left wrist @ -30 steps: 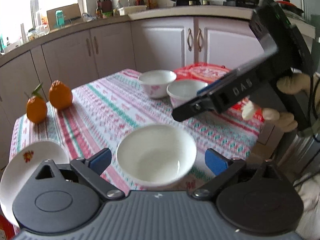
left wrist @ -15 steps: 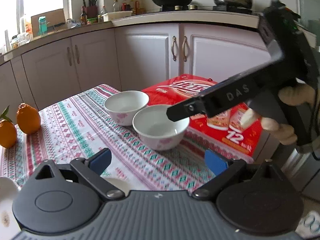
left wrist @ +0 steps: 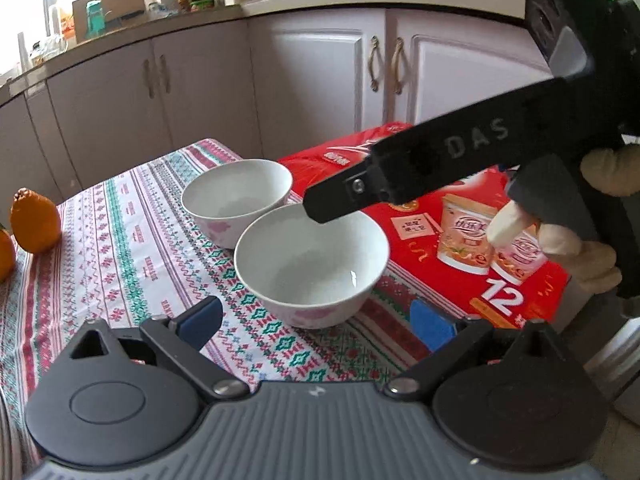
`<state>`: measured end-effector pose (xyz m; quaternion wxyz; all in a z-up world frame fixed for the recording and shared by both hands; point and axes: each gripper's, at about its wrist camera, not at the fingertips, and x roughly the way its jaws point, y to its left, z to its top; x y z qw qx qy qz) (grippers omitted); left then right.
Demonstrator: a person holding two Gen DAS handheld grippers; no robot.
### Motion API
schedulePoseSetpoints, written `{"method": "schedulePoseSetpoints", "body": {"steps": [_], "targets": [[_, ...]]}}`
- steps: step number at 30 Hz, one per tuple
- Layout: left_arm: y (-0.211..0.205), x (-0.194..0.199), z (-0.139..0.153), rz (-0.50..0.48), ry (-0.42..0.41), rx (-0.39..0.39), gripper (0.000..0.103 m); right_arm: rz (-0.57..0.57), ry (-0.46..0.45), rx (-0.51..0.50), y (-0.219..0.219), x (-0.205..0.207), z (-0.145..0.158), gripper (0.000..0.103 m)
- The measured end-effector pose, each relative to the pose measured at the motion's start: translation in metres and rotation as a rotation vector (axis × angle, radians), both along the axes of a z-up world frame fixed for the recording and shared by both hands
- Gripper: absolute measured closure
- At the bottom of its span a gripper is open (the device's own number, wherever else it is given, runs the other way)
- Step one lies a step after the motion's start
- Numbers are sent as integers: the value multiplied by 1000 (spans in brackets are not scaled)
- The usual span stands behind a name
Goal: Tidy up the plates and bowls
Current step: 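Carry the white bowl with the right gripper toward another white bowl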
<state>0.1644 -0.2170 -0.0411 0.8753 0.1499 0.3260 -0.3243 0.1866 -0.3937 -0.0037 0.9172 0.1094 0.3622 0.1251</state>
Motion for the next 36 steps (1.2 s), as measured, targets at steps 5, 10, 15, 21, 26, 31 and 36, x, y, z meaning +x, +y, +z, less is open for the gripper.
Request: {"method": "schedulePoseSetpoints", "body": {"steps": [5,10,15,21,26,31,36], "targets": [[-8,13,-11,44,31,20,5,60,36,19,-2,18,-14,2],[-14,21,-17,53,52,25,10,101,60,35,-2,36,-25,9],[-21,24,-21,47,48,40,20,119,80,28,-2,48,-32,22],[-23,26,-25,48,44,47,21,130,102,55,-3,54,-37,33],[-28,21,-25,37,14,53,21,138,108,55,-1,55,-38,38],[-26,23,-24,37,26,36,21,140,114,61,-2,55,-37,38],[-21,26,-24,38,48,7,21,144,123,65,-2,56,-37,38]]}}
